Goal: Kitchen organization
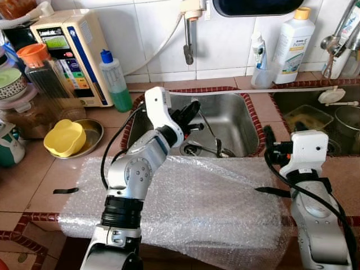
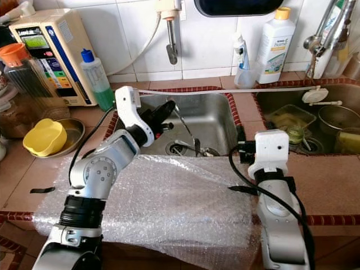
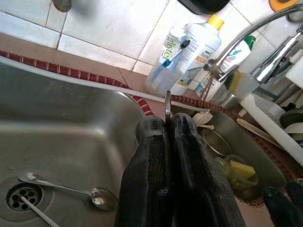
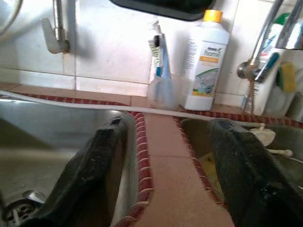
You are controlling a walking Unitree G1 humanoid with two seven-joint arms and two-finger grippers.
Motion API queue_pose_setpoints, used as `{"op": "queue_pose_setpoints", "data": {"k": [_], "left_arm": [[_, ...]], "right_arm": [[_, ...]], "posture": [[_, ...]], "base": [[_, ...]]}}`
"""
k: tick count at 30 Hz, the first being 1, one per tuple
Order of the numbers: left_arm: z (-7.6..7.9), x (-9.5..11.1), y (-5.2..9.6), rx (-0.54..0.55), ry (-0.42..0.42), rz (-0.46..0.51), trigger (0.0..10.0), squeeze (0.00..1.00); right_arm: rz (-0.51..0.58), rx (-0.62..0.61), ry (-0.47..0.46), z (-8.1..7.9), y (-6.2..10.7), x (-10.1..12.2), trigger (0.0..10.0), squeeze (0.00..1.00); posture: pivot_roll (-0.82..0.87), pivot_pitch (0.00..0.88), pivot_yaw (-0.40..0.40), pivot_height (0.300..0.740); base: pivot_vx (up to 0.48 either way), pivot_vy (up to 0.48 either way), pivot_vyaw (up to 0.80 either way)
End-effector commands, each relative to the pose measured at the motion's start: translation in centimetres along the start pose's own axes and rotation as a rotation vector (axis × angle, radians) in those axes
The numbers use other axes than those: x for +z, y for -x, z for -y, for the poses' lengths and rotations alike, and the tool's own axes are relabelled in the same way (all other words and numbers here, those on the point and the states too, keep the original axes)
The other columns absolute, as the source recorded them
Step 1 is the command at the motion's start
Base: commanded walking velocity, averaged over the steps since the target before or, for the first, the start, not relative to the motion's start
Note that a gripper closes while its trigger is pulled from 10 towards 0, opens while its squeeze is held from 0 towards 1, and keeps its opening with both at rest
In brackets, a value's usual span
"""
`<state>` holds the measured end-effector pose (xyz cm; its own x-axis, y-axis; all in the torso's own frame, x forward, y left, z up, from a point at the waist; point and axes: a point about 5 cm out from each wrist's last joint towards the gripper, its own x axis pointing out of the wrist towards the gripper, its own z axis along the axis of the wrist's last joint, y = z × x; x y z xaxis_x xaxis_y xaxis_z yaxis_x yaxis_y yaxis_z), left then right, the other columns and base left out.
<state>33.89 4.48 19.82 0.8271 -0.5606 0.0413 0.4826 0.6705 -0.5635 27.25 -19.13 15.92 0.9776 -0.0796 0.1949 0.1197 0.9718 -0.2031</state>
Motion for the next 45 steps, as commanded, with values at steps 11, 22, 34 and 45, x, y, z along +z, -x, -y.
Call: {"op": "queue_pose_setpoints", "data": {"k": [11,22,34,45], "left_arm": [[0.2,0.8,-0.2,-0.002,-0.029,0.028,7.7,0.0],[0.0,0.8,-0.1,0.004,-0.033,0.031,8.3,0.0],[0.0,0.6,0.0,0.005,-0.035,0.026,8.7,0.0],[-0.1,0.8,0.1,0.014,-0.035,0.036,8.9,0.0]], "right_arm": [[0.002,0.048,0.033,-0.7,-0.6,0.0,10.0,0.0],[0.025,0.008,0.066,0.6,-0.9,0.7,10.0,0.0],[0.037,0.028,0.119,2.4,-1.4,1.1,10.0,0.52],[0.059,0.084,0.096,1.2,-1.6,1.5,0.0,0.0]], "posture": [[-0.06,0.0,0.141,0.74],[-0.06,0.0,0.137,0.74],[-0.06,0.0,0.131,0.74],[-0.05,0.0,0.123,0.74]], "base": [[0.0,0.0,0.0],[0.0,0.0,0.0],[0.0,0.0,0.0],[0.0,0.0,0.0]]}}
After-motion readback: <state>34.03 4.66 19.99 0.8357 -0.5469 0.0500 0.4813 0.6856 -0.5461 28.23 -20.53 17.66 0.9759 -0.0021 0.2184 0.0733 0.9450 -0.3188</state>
